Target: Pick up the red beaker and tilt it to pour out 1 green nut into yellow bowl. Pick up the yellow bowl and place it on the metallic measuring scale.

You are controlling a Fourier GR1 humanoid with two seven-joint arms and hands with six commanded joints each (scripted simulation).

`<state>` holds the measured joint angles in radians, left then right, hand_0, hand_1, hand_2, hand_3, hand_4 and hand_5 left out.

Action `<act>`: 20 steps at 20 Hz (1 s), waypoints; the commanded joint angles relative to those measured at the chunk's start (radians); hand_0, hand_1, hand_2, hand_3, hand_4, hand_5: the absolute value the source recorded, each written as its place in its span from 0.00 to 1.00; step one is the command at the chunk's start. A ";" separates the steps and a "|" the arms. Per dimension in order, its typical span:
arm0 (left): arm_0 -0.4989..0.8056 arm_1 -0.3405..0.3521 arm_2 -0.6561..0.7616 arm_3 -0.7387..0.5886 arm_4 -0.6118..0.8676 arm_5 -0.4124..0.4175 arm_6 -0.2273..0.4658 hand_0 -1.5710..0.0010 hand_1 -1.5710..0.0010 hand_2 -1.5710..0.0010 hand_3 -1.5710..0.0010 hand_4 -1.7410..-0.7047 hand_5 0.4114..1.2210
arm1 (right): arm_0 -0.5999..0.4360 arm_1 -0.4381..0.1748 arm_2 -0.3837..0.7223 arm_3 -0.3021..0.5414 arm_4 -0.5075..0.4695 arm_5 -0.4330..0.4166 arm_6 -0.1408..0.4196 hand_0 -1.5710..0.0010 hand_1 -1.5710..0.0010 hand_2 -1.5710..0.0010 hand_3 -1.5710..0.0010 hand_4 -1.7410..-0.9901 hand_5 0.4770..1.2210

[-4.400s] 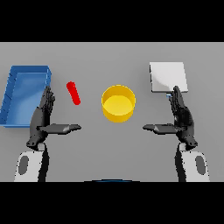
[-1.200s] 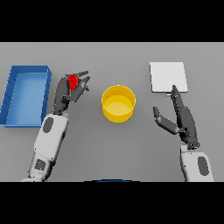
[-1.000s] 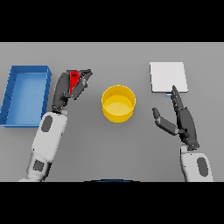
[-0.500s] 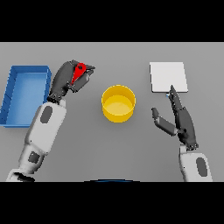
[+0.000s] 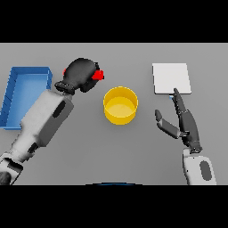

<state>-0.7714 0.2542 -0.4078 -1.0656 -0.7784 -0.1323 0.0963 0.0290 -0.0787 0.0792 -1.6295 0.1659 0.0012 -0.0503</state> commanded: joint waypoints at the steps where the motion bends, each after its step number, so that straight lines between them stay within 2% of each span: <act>1: -0.022 0.003 -0.023 0.014 -0.020 -0.028 -0.003 0.00 0.00 0.00 0.00 0.01 0.97 | -0.003 0.002 -0.001 -0.010 -0.008 0.002 0.010 1.00 1.00 1.00 1.00 0.60 0.29; 4: -0.087 0.019 -0.092 0.044 -0.085 -0.133 -0.004 0.00 0.00 0.00 0.00 0.13 0.98 | 0.001 0.020 -0.001 -0.008 -0.026 0.005 0.019 1.00 1.00 1.00 1.00 0.61 0.27; 7: -0.154 0.020 -0.159 0.080 -0.157 -0.210 0.014 0.00 0.00 0.00 0.14 0.08 0.99 | 0.011 0.020 -0.015 -0.021 -0.051 0.010 0.032 1.00 1.00 1.00 1.00 0.62 0.23; 9: -0.204 0.009 -0.211 0.119 -0.205 -0.258 0.011 0.00 0.00 0.00 0.16 0.05 0.99 | 0.002 0.025 -0.019 -0.011 -0.061 0.012 0.046 1.00 1.00 1.00 1.00 0.60 0.21; 13: -0.278 0.009 -0.285 0.161 -0.266 -0.320 -0.033 0.00 0.00 0.00 0.23 0.03 1.00 | 0.008 0.032 -0.024 0.004 -0.073 0.018 0.025 1.00 1.00 1.00 1.00 0.59 0.17; 16: -0.304 0.002 -0.351 0.176 -0.327 -0.304 -0.059 0.00 0.00 0.00 0.12 0.02 1.00 | 0.005 0.022 -0.033 0.011 -0.081 0.026 0.006 1.00 1.00 1.00 1.00 0.59 0.17; 17: -0.324 -0.001 -0.374 0.174 -0.346 -0.309 -0.067 0.00 0.00 0.00 0.10 0.01 1.00 | -0.012 0.020 -0.037 0.018 -0.079 0.022 0.024 1.00 1.00 1.00 1.00 0.59 0.17; 20: -0.354 -0.012 -0.427 0.193 -0.393 -0.320 -0.082 0.00 0.00 0.00 0.05 0.01 1.00 | 0.002 0.020 -0.033 0.019 -0.065 0.015 0.006 1.00 1.00 1.00 1.00 0.59 0.17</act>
<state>-1.1261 0.2417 -0.8348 -0.8725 -1.1718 -0.4529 0.0139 0.0311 -0.0593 0.0456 -1.6102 0.1004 0.0164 -0.0454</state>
